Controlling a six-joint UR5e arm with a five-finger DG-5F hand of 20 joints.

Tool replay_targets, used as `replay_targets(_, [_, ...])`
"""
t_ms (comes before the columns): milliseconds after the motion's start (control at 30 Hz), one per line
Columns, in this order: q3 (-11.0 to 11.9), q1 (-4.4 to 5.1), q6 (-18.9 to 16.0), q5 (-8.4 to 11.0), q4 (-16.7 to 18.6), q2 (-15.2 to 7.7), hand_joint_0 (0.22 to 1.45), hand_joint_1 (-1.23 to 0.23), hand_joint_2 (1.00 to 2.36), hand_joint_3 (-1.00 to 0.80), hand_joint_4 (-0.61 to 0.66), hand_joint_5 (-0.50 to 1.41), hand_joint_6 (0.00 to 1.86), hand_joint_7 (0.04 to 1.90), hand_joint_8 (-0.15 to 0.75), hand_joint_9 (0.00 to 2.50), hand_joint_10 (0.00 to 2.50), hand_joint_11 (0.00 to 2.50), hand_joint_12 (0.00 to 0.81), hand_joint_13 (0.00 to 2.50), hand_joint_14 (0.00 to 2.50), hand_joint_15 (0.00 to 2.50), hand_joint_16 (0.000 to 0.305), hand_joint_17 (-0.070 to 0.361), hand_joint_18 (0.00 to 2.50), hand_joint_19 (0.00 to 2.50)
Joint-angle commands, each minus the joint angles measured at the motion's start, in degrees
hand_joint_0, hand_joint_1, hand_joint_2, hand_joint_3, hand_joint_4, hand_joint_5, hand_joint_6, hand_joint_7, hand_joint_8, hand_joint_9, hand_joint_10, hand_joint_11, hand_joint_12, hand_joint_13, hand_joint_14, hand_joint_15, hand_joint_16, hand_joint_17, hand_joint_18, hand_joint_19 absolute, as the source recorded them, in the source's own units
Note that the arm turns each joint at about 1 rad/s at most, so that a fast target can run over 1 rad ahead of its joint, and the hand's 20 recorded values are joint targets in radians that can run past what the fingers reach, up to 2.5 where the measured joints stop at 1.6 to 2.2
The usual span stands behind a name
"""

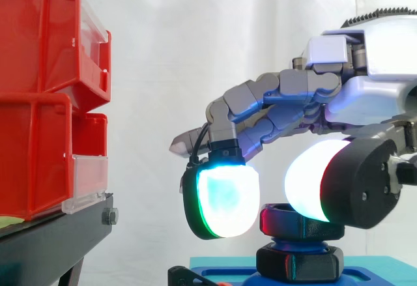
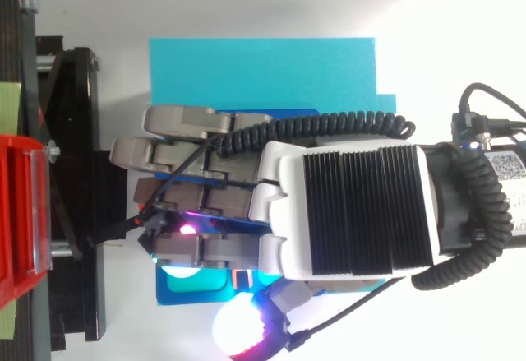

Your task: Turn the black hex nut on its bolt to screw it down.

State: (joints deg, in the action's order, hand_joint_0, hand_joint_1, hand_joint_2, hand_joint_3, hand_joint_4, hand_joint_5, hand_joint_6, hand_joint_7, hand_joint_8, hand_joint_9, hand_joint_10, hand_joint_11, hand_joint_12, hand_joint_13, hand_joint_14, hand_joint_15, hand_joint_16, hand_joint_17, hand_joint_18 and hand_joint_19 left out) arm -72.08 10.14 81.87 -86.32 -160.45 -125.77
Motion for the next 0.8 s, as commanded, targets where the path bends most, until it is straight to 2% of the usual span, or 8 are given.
replay_targets(0, [0.0, -0.12, 1.0, -0.07, 0.6, -0.1, 0.47, -0.43, 1.00, -0.50, 0.17, -0.05, 0.50, 1.27, 0.219, 0.60, 0.00, 0.10, 0.311, 0.23, 0.00, 0.00, 0.042, 0.096, 0.08, 0.08])
replay_targets(167, [0.0, -0.47, 1.1, -1.04, 0.6, -0.1, 0.48, -0.41, 1.00, -0.50, 0.16, -0.04, 0.50, 1.32, 0.222, 0.61, 0.00, 0.11, 0.308, 0.24, 0.00, 0.00, 0.042, 0.095, 0.08, 0.09])
replay_targets(267, [0.0, -0.83, 1.2, -1.39, 0.6, -0.1, 0.47, -0.38, 1.00, -0.50, 0.15, -0.03, 0.50, 1.41, 0.223, 0.62, 0.00, 0.10, 0.309, 0.24, 0.00, 0.00, 0.043, 0.096, 0.08, 0.09])
replay_targets(767, [0.0, -1.97, 1.7, -3.41, 0.6, -0.1, 0.48, -0.34, 1.00, -0.50, 0.13, -0.02, 0.50, 1.44, 0.224, 0.66, 0.00, 0.11, 0.306, 0.26, 0.00, 0.00, 0.042, 0.095, 0.10, 0.10])
